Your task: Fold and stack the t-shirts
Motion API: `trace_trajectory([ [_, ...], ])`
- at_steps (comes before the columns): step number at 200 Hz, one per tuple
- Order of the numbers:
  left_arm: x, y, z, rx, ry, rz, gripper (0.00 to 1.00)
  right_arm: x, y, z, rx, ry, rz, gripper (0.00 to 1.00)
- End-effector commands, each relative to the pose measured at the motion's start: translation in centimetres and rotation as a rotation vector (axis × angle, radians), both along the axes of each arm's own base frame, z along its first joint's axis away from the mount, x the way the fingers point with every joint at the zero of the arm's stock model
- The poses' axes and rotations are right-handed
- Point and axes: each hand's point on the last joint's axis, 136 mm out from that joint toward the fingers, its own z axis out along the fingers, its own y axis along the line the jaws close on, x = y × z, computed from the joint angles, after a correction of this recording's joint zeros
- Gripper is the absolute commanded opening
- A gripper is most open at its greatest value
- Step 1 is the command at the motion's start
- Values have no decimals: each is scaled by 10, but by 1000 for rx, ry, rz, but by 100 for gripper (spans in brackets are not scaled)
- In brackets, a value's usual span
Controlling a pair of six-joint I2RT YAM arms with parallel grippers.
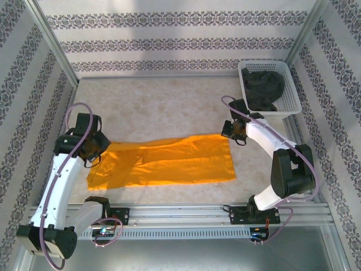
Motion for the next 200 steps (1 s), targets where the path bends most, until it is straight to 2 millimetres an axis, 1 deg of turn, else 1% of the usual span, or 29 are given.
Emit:
trace_trajectory([
  [1,-34,12,-19,32,99,64,0,-22,-2,-9,-9,47,7,0],
  [23,-46,12,-32,26,121,81,0,-35,-6,-20,-17,100,6,0],
  [41,-54,13,-42,27,143,97,0,-43,-9,-23,-28,124,6,0],
  [63,-59,16,-43,39,140,115,0,-48,-12,-24,-37,135,2,0],
  [87,-62,19,-44,53,141,116,0,-48,-12,-24,-37,139,4,0],
  [118,-67,16,-52,33,163,117,0,-51,-12,-23,-42,150,4,0],
  [148,-72,14,-60,16,173,136,0,-59,-13,-25,-39,160,0,0],
  [155,-74,13,-63,9,181,139,0,-62,-13,-27,-39,169,-3,4],
  [166,-75,10,-69,-9,190,142,0,-66,-15,-29,-41,183,-13,16],
  [173,-76,8,-73,-22,198,146,0,-68,-17,-29,-44,186,-23,21],
  [182,-77,5,-79,-42,205,147,0,-70,-19,-29,-47,187,-42,24],
  [200,-75,-2,-86,-86,201,150,0,-69,-21,-23,-36,157,-71,25],
])
